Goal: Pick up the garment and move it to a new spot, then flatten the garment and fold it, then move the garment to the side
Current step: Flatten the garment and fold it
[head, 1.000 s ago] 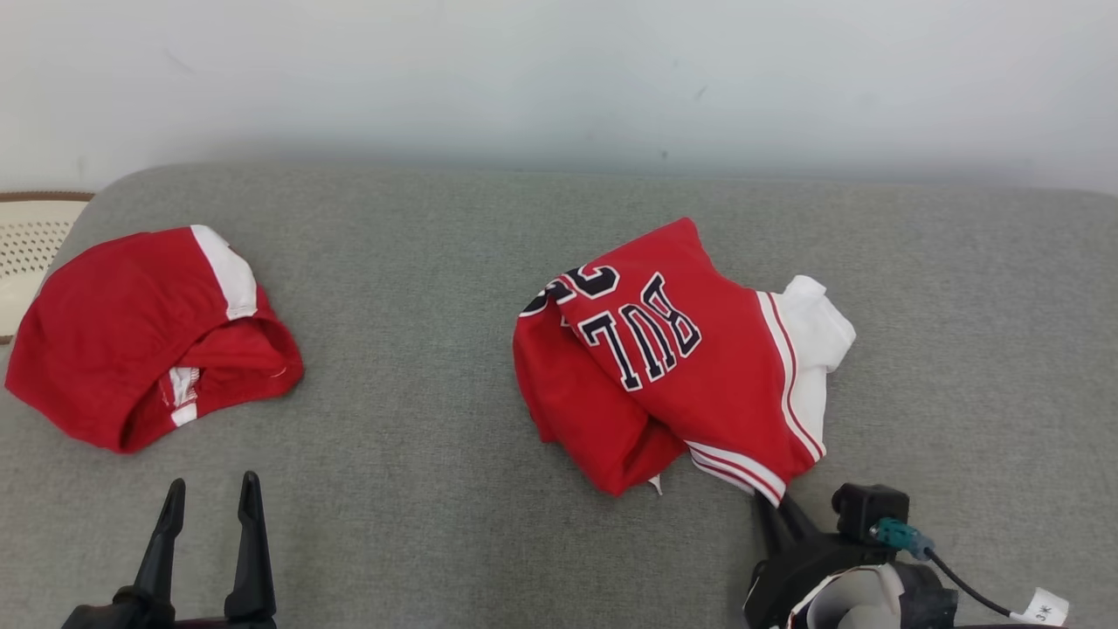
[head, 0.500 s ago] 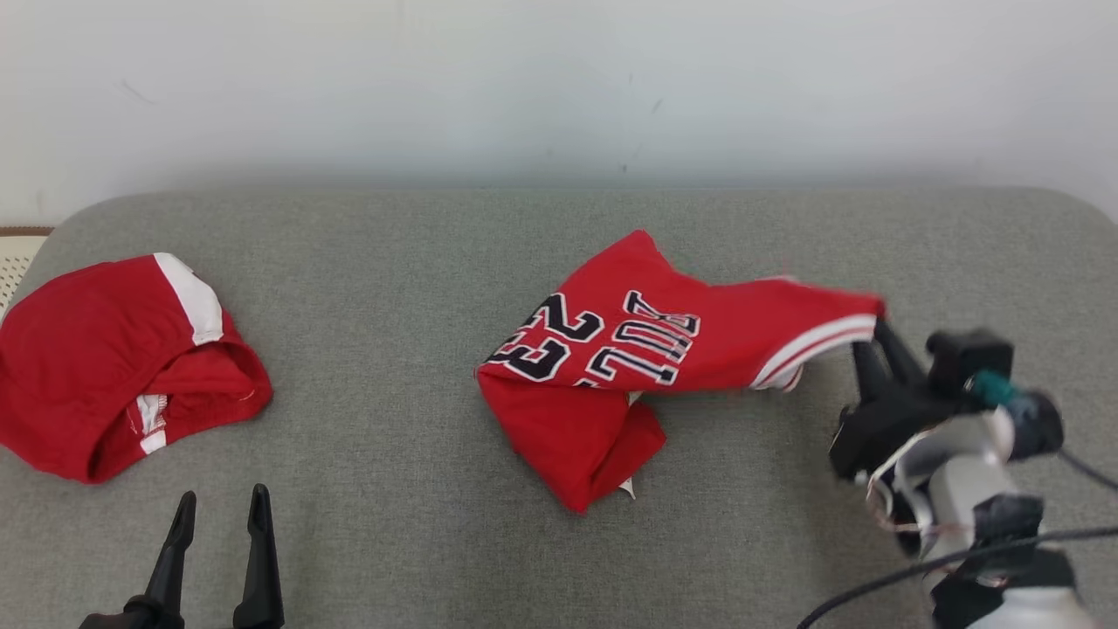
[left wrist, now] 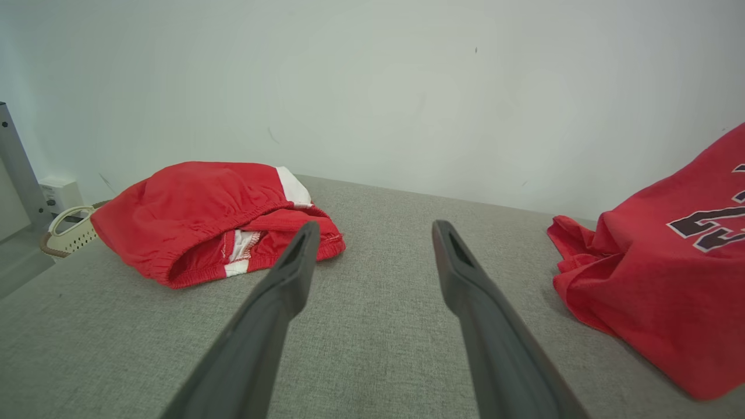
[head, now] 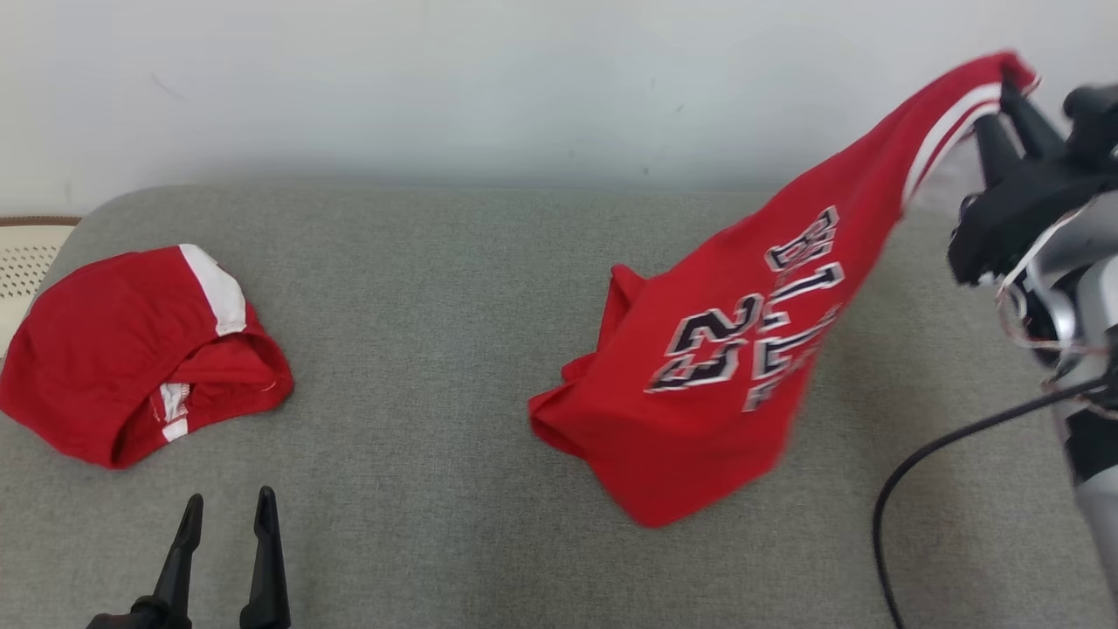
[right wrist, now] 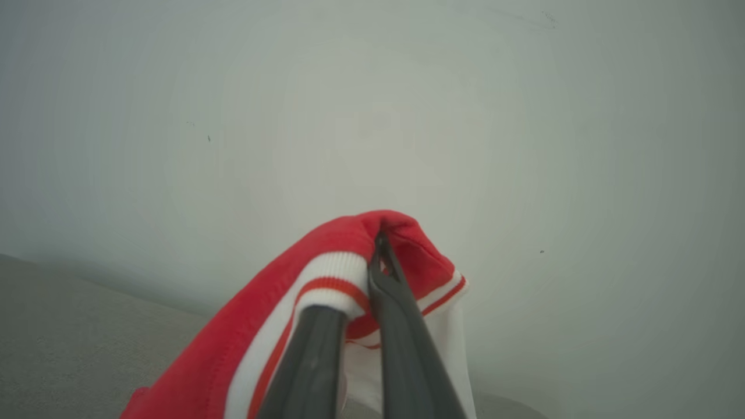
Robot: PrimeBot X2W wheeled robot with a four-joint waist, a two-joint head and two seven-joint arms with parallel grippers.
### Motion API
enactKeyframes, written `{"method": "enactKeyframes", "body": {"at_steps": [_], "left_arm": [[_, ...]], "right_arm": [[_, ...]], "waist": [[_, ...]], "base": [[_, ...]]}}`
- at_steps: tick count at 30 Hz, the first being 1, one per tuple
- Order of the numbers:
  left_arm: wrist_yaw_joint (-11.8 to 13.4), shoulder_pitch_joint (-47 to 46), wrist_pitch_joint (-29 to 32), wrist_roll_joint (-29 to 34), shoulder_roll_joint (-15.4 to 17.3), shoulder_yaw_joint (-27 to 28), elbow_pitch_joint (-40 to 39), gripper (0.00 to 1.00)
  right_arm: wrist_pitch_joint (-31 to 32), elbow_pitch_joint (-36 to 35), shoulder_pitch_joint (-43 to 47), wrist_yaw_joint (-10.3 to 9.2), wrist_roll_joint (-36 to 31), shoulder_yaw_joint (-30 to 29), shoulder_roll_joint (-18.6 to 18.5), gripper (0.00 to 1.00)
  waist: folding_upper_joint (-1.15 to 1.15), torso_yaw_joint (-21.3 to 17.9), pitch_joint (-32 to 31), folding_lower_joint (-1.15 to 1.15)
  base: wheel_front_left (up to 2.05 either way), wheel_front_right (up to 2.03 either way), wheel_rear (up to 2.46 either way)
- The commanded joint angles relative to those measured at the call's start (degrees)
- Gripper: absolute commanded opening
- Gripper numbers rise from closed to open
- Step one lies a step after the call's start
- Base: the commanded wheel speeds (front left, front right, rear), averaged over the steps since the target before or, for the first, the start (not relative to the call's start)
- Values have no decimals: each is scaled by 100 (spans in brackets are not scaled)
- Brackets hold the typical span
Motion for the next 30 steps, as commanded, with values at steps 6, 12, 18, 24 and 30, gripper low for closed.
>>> {"method": "enactKeyframes", "body": {"at_steps": [6,12,18,24,30], "left_arm": [[-12,-35,-15,-76,-1,17,46,100],[-30,-104,-15,-76,-2,0,47,100],[-37,-108,-15,-66,-1,4,73,100],[-8,-51,-15,-82,-2,48,70,100],[-10,-67,-15,-91,-1,3,82,100]], "right_arm": [[267,105,-559,-4,256,183,-343,0],[346,495,-685,-4,355,392,-345,0],[410,1000,-736,-4,418,559,-374,100],[573,1197,-803,-4,544,781,-448,100],[685,1229,-738,-4,719,952,-521,100]], "waist": [[0,150,75,0],[0,251,155,0],[0,292,202,0],[0,197,194,0],[0,46,157,0]], "base": [[0,0,0],[0,0,0],[0,0,0],[0,0,0],[0,0,0]]}}
